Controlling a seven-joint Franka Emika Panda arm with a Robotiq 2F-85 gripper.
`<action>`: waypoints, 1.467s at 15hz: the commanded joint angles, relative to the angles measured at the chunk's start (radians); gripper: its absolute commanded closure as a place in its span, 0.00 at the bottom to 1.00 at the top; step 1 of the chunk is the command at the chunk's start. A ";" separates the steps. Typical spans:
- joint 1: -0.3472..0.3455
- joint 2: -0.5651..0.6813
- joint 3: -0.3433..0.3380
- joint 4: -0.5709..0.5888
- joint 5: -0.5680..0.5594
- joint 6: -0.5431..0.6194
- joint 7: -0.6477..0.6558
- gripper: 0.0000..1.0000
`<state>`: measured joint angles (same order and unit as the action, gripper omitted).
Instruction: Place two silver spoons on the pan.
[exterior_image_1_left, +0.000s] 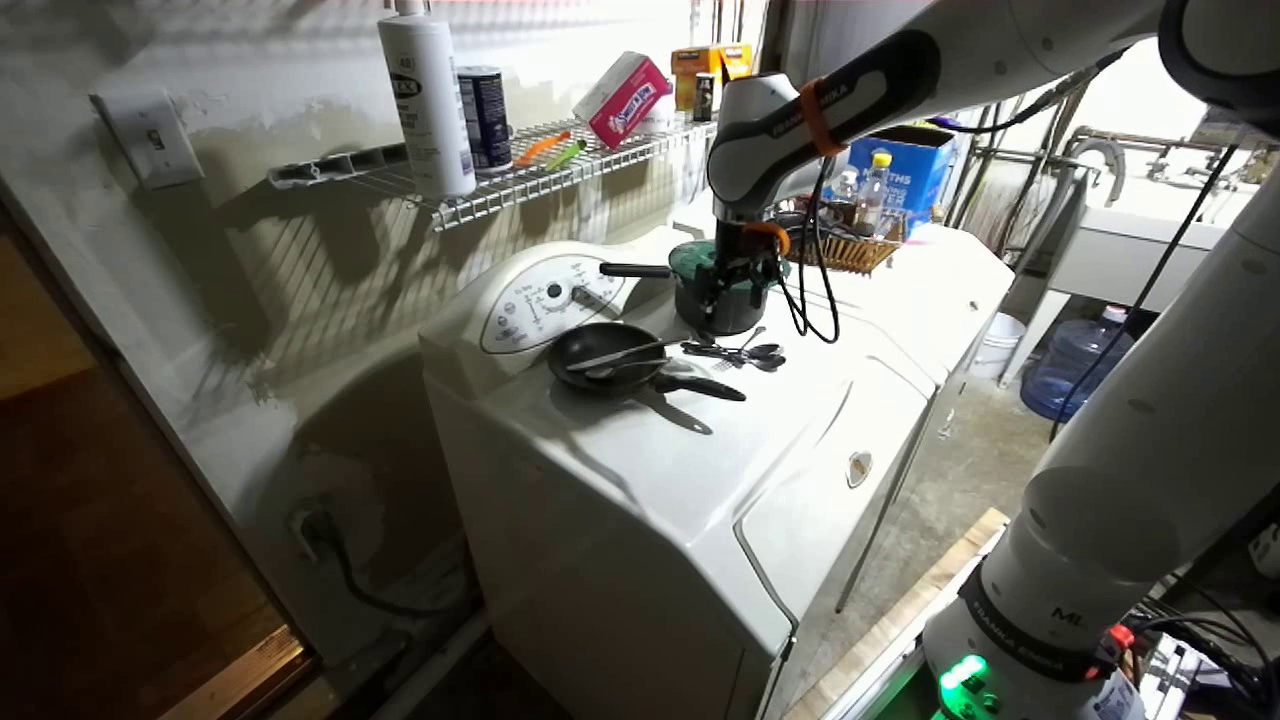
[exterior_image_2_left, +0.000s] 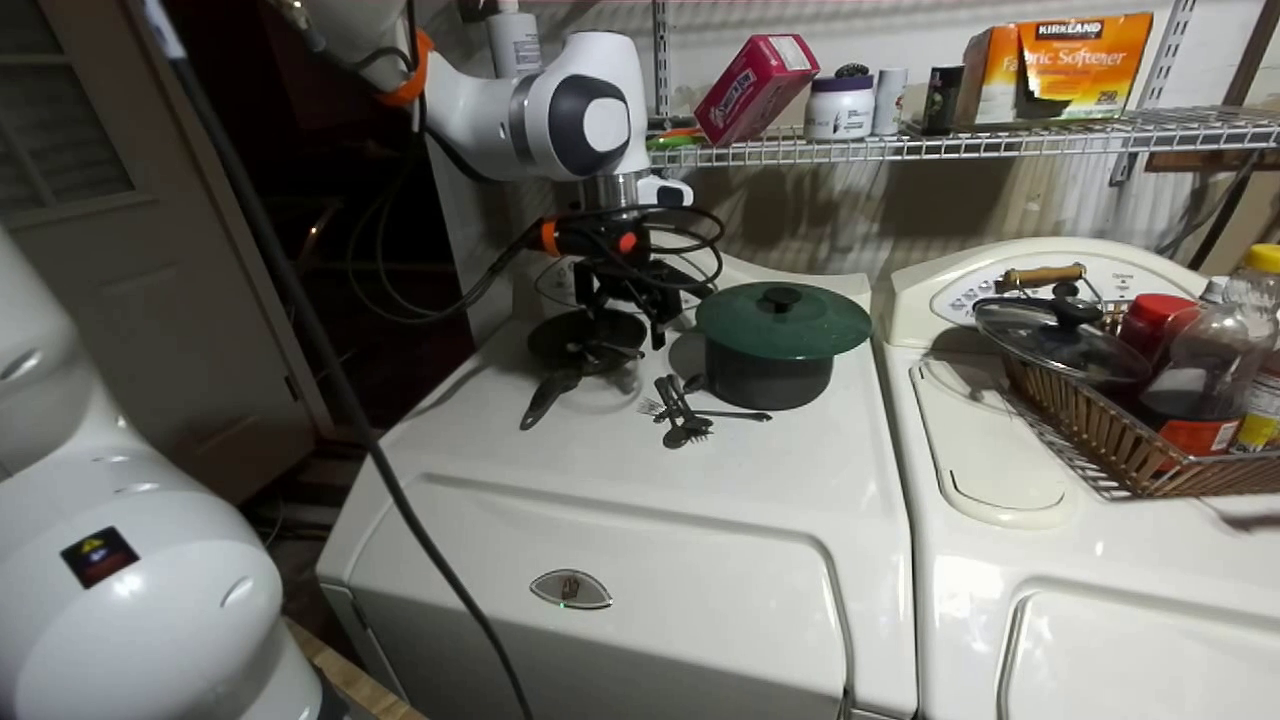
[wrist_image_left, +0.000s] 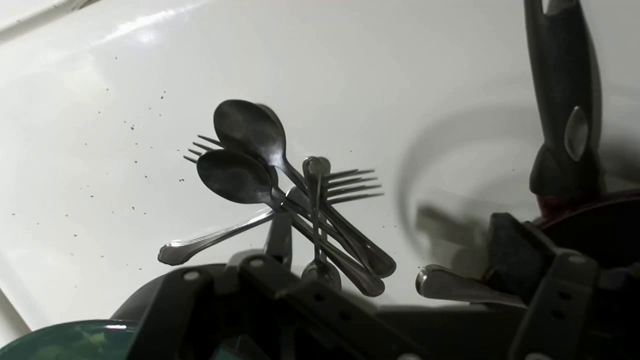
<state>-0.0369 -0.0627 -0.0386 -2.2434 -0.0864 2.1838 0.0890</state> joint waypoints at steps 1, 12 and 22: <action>-0.002 -0.004 0.002 -0.004 0.000 0.001 0.003 0.00; -0.040 0.085 -0.036 -0.021 -0.083 0.207 0.042 0.32; -0.032 0.205 -0.048 -0.020 -0.078 0.352 0.049 0.90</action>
<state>-0.0755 0.1135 -0.0834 -2.2590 -0.1605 2.4866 0.1242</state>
